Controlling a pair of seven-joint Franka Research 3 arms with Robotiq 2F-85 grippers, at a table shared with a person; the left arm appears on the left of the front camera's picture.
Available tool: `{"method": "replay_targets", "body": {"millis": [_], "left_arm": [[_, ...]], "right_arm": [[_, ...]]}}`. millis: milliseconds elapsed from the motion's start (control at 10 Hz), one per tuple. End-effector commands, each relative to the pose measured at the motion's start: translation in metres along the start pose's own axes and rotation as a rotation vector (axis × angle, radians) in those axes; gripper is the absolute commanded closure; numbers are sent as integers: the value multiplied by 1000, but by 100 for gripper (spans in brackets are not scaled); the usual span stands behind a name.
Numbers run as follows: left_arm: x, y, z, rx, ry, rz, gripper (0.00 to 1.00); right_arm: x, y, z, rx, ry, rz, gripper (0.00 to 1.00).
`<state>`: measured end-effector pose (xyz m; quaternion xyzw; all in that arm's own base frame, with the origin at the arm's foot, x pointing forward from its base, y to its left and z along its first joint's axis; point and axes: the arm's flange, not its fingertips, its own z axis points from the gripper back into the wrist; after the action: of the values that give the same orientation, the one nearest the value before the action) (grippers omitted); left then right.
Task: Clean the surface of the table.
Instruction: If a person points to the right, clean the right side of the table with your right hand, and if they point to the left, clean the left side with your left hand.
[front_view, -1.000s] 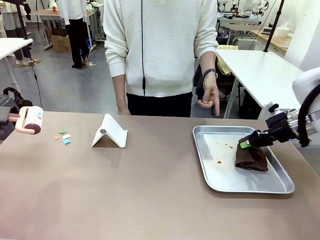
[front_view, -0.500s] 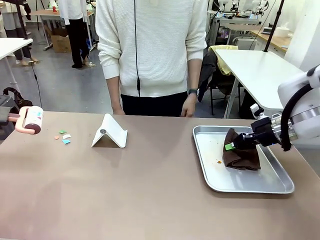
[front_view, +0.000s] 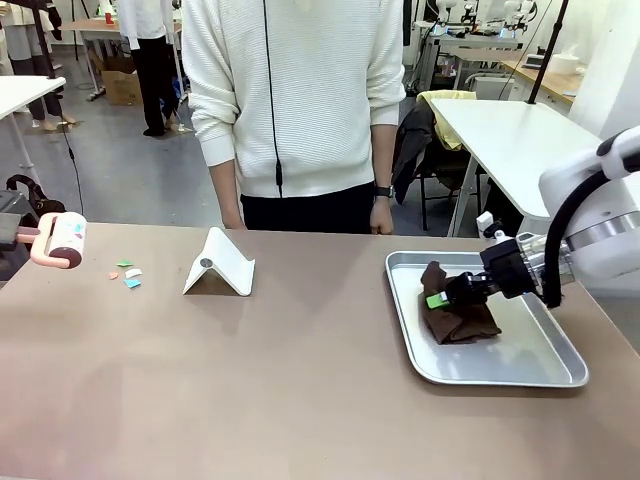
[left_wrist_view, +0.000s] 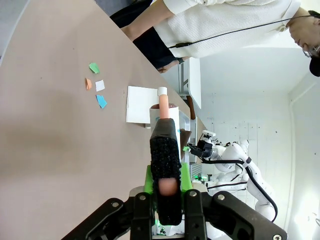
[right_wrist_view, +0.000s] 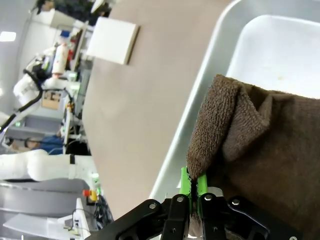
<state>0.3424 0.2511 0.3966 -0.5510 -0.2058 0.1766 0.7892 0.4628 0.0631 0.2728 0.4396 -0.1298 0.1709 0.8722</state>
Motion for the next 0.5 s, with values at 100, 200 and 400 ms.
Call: {"method": "replay_targets", "body": {"millis": [100, 200, 400], "left_arm": [[-2, -3, 2, -8, 4, -4, 100], [-2, -3, 2, -8, 4, -4, 100], [-2, -3, 2, -8, 4, -4, 100]], "right_arm": [[-5, 8, -18, 3, 72, 65, 100], [-6, 7, -20, -30, 74, 67, 100], [-6, 5, -18, -108, 55, 82, 100]]}}
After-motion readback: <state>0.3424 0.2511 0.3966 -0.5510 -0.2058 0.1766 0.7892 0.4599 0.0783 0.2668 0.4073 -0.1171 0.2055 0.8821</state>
